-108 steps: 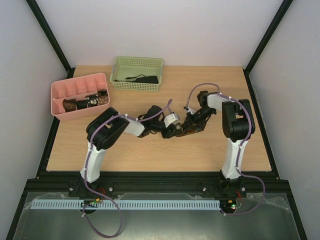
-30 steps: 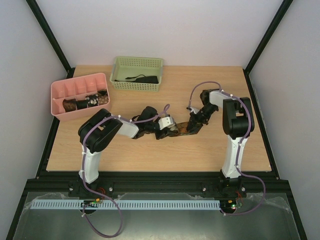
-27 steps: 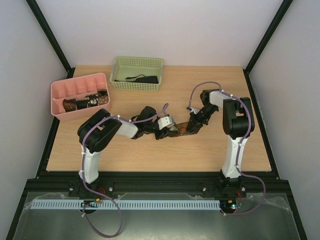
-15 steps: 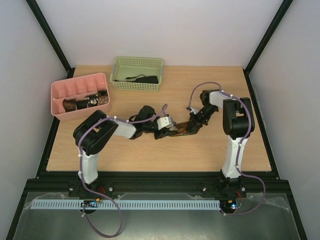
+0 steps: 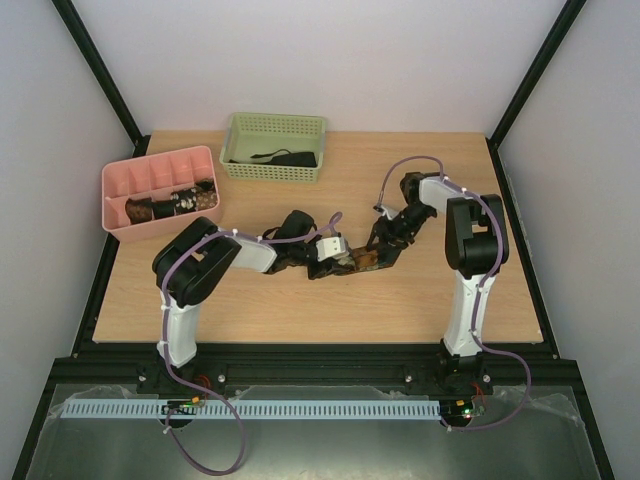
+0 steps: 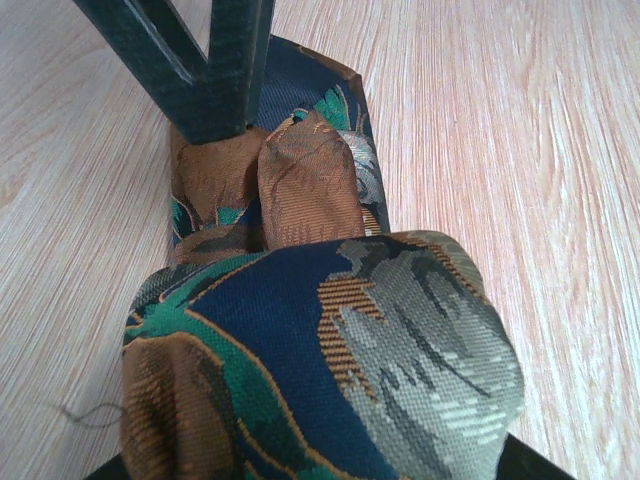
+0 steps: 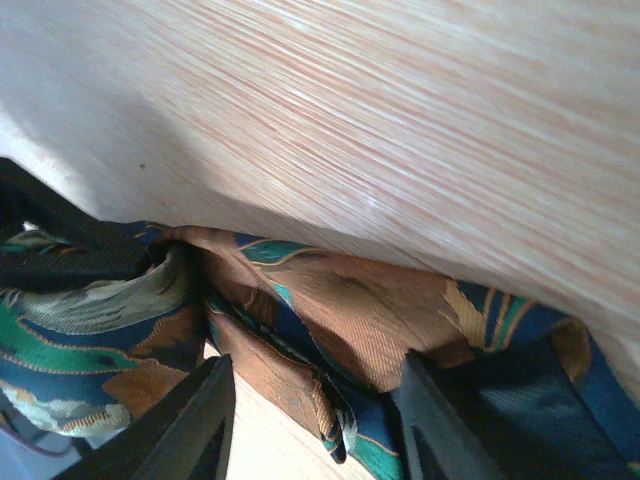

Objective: Roll the ties
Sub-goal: Roll the tie at the center of the board.

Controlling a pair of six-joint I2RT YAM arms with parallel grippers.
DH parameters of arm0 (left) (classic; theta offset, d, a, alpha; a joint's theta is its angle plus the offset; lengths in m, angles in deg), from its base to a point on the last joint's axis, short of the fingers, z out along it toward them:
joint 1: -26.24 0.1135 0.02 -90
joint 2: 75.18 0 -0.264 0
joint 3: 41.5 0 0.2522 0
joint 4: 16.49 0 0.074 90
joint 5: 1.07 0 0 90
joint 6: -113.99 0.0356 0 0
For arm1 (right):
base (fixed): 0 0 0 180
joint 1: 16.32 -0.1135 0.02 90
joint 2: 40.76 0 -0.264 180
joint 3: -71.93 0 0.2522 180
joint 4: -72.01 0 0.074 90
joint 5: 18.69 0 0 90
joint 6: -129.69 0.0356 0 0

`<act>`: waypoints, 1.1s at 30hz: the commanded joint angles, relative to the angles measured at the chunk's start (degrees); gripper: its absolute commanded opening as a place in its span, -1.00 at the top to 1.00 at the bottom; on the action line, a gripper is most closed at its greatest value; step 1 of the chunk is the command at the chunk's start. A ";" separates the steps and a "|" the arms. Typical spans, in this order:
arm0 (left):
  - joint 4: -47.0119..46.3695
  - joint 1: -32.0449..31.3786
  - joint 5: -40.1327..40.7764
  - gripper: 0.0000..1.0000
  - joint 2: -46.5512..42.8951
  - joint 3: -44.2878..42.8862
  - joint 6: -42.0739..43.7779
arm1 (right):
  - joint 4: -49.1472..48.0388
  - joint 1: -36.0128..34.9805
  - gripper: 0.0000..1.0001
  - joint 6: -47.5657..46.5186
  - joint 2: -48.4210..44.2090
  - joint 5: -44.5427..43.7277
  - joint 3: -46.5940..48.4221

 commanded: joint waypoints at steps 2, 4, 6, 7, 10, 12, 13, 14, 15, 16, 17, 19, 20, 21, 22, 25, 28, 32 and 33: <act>10.72 0.16 6.49 0.41 3.63 1.42 2.56 | 6.46 0.27 -0.22 -2.17 -2.74 11.85 0.64; 10.96 0.06 7.10 0.40 3.78 1.33 2.68 | 7.04 -0.11 -0.25 -1.83 -2.73 16.10 -0.34; 11.17 -0.04 7.56 0.39 3.76 1.24 2.65 | 6.41 -1.21 -0.23 -0.98 -2.67 17.61 -1.42; 11.18 -0.09 7.66 0.39 3.74 1.29 2.56 | 6.12 -1.82 -0.21 -0.59 -2.51 18.08 -2.01; 11.39 -0.34 7.94 0.37 3.71 1.39 2.43 | 4.54 -4.18 -0.18 1.20 -1.88 19.78 -2.39; 11.37 -0.54 8.04 0.36 3.51 1.48 2.38 | 3.31 -5.49 -0.17 2.16 -1.46 19.08 -2.24; 11.26 -0.57 8.00 0.36 3.46 1.62 2.35 | 2.60 -5.93 -0.16 2.62 -1.06 18.84 -2.09; 11.27 -0.65 8.02 0.36 3.49 1.64 2.26 | 2.08 -6.29 -0.12 3.11 -0.40 18.55 -1.74; 11.27 -0.78 8.14 0.35 3.54 1.59 2.18 | 1.81 -6.60 -0.06 3.62 0.39 18.29 -1.20; 11.27 -0.83 8.14 0.35 3.54 1.63 2.17 | 2.05 -6.72 0.00 3.52 1.23 17.95 -0.58; 11.27 -0.91 8.18 0.35 3.54 1.47 2.02 | 2.26 -6.85 0.07 3.24 1.97 16.93 -0.11; 11.27 -0.92 8.48 0.34 3.67 1.11 1.53 | 3.53 -6.94 0.16 1.86 2.94 14.80 0.17; 11.39 -0.85 8.56 0.34 3.71 0.95 1.26 | 4.16 -6.96 0.20 1.01 3.23 13.67 -0.20; 11.56 -0.89 8.48 0.34 3.80 0.77 1.20 | 4.38 -6.96 0.25 0.48 3.28 12.98 -0.81; 11.55 -0.91 8.40 0.34 3.80 0.71 1.13 | 4.37 -6.94 0.28 -0.04 2.98 12.33 -1.57; 11.53 -0.92 8.27 0.34 3.86 0.48 0.94 | 4.94 -6.82 0.00 -1.06 2.71 12.13 -2.72; 11.54 -0.92 8.42 0.34 3.97 0.38 0.83 | 5.04 -6.85 -0.11 -1.34 1.59 12.82 -4.13; 11.45 -1.00 8.43 0.34 4.04 0.28 0.59 | 3.40 -6.88 0.16 -0.47 0.93 12.40 -5.43; 11.49 -1.07 8.41 0.34 4.05 0.31 0.58 | 3.01 -6.87 0.28 -0.21 1.22 12.27 -5.30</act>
